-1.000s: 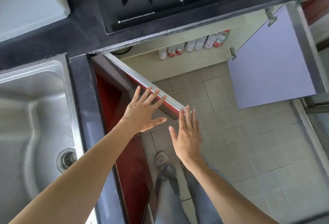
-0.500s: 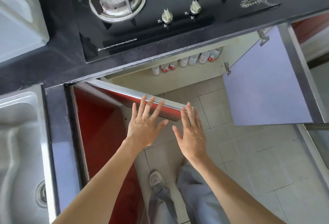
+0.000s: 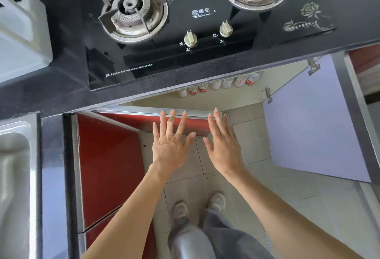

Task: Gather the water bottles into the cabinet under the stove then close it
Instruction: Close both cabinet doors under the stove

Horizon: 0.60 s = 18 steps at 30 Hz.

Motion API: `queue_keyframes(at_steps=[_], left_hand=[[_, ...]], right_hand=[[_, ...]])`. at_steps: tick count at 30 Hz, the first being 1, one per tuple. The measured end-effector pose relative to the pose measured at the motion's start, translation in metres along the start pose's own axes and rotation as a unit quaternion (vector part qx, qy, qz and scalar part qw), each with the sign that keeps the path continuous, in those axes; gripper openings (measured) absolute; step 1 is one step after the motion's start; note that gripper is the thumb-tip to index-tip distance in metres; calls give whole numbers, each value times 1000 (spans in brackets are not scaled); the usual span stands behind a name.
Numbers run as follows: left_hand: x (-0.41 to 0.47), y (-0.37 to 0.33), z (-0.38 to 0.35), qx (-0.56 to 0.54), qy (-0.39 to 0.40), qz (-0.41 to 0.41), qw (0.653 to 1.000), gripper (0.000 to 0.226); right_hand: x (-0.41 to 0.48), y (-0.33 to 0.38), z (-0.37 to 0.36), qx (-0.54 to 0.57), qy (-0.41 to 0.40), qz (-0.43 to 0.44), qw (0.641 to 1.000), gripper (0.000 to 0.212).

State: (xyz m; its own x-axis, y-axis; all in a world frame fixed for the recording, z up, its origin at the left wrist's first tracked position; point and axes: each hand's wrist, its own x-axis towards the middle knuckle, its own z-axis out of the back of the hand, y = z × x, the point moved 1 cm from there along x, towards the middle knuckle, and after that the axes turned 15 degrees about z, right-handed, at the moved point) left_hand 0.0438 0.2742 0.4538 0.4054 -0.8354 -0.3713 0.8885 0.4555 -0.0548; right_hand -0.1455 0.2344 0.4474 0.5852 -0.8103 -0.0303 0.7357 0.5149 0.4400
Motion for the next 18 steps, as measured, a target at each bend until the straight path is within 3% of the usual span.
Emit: queue_keyframes(at_steps=[11,18], left_hand=[[22,-14,10,1,20,25,999,90],[21,-28,21,36,44,39,998,86]], right_hand=[[34,-14,22,-5,40,4,999,80],[41,-12,35,-32,93,10,995,93]])
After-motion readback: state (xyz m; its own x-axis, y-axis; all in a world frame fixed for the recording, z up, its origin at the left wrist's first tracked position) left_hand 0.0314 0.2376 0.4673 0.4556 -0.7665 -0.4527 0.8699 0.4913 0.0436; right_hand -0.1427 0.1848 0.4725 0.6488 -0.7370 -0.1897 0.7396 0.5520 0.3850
